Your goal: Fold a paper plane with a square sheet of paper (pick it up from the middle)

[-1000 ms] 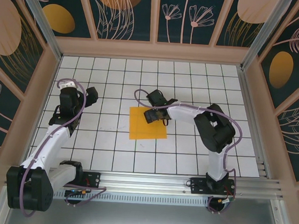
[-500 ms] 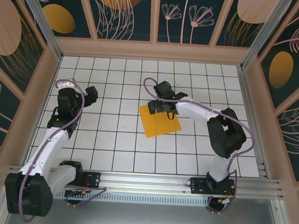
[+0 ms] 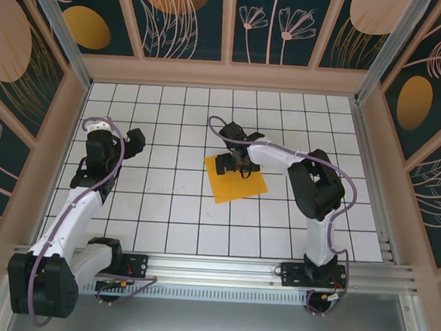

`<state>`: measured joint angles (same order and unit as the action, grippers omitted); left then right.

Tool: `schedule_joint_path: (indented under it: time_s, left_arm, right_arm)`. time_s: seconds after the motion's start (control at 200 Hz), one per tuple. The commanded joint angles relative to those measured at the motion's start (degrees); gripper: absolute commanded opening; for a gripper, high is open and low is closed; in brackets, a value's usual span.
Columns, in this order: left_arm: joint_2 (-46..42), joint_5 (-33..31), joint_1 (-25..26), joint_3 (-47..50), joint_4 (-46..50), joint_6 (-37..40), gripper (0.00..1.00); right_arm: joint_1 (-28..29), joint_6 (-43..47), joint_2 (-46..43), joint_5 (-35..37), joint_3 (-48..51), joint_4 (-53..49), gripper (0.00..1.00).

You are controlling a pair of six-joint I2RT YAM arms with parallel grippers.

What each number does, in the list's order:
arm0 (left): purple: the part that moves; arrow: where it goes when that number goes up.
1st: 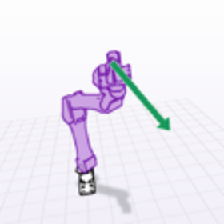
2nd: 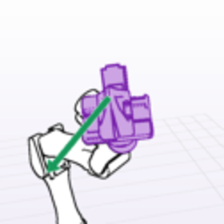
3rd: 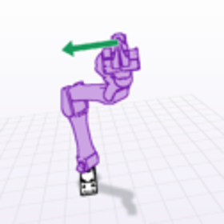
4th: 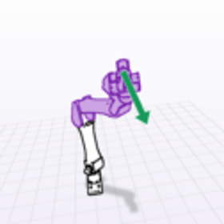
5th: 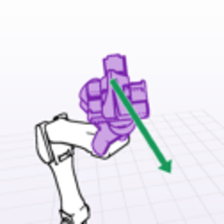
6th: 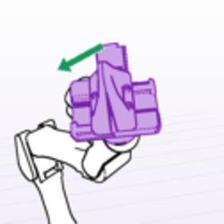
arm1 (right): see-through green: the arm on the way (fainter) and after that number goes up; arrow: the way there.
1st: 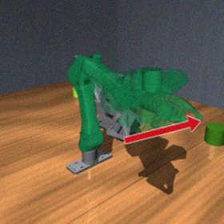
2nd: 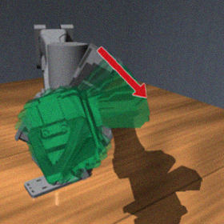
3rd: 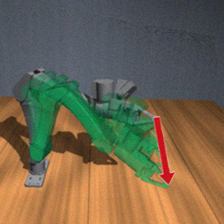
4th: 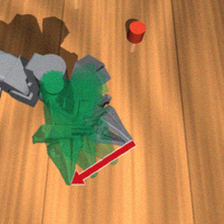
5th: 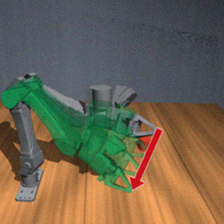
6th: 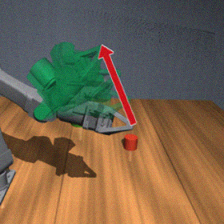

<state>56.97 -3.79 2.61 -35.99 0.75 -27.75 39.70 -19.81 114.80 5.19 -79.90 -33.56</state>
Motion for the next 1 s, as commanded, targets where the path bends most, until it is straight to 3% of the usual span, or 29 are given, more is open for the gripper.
schedule_joint_path:
  time_s: [0.0,0.43,0.996]
  left_arm:
    - [0.6,0.3,-0.3,-0.2,1.3,-0.7,0.98]
    - [1.4,-0.2,-0.3,-0.4,1.8,-0.6,0.98]
    - [1.7,-0.3,-0.3,-0.7,2.6,-0.7,0.99]
  right_arm:
    - [-0.5,1.1,1.6,-2.0,-1.7,-2.8,0.99]
    - [-1.6,2.0,5.7,-2.3,3.4,-1.6,0.98]
    - [-1.6,0.8,5.8,-2.7,4.4,-0.5,0.84]
